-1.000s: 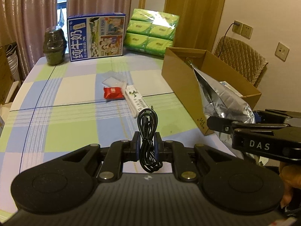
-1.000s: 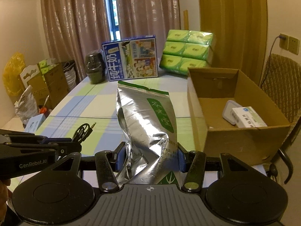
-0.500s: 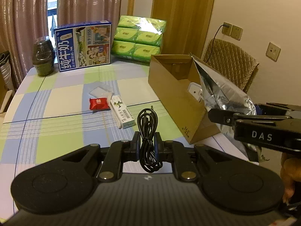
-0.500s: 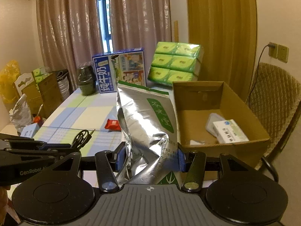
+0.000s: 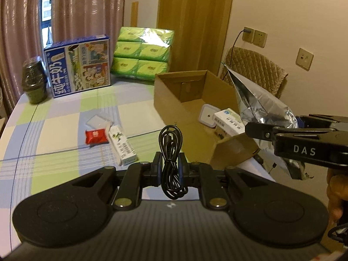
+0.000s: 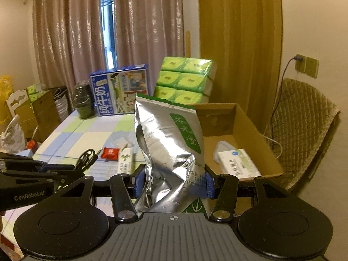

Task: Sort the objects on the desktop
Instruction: 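Carry the foil bag with the right tool while the left tool carries the cable toward the cardboard box, then open the left tool to drop the cable into the box while the right tool releases the foil bag, then move both tools back from the cardboard box toward the table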

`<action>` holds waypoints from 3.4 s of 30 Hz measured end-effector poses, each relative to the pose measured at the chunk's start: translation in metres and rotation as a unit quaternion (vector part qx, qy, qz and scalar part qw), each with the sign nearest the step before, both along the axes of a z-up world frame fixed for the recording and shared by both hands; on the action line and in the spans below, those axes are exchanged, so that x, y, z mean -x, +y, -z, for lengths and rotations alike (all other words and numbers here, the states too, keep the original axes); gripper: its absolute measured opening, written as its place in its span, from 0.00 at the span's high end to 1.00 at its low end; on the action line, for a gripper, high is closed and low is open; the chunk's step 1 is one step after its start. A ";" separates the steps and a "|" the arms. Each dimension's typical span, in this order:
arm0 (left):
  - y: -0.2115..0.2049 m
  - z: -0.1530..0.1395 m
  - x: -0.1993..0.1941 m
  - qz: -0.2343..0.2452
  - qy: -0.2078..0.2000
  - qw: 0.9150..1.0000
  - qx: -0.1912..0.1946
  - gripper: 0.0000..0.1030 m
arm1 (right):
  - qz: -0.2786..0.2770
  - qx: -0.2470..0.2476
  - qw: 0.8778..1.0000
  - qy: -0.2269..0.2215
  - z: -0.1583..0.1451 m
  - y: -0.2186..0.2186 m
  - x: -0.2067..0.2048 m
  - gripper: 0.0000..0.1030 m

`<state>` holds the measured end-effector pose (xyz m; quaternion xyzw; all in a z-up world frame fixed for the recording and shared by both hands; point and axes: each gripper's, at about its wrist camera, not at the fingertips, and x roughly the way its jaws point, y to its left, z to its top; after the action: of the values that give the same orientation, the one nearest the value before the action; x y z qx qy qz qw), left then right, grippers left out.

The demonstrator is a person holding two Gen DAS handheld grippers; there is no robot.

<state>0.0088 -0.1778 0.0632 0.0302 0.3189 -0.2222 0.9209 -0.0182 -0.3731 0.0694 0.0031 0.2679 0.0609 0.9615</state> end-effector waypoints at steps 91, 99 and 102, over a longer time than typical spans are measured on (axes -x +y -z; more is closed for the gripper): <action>-0.031 0.013 -0.113 -0.007 0.002 1.000 0.010 0.49 | 0.037 -0.032 0.998 0.025 -0.011 -0.073 -0.097 0.12; 0.024 -0.012 -0.086 -0.047 -0.025 0.999 -0.006 0.16 | 0.007 -0.032 0.999 0.008 -0.034 -0.043 -0.072 0.04; 0.052 -0.019 -0.074 -0.064 -0.031 0.997 -0.011 0.09 | -0.007 -0.036 0.999 -0.001 -0.041 -0.028 -0.065 0.02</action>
<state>0.0831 -0.1256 0.0818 0.0269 0.2936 -0.1586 0.9423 0.0464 -0.4008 0.1103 0.0358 0.2651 0.0768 0.9605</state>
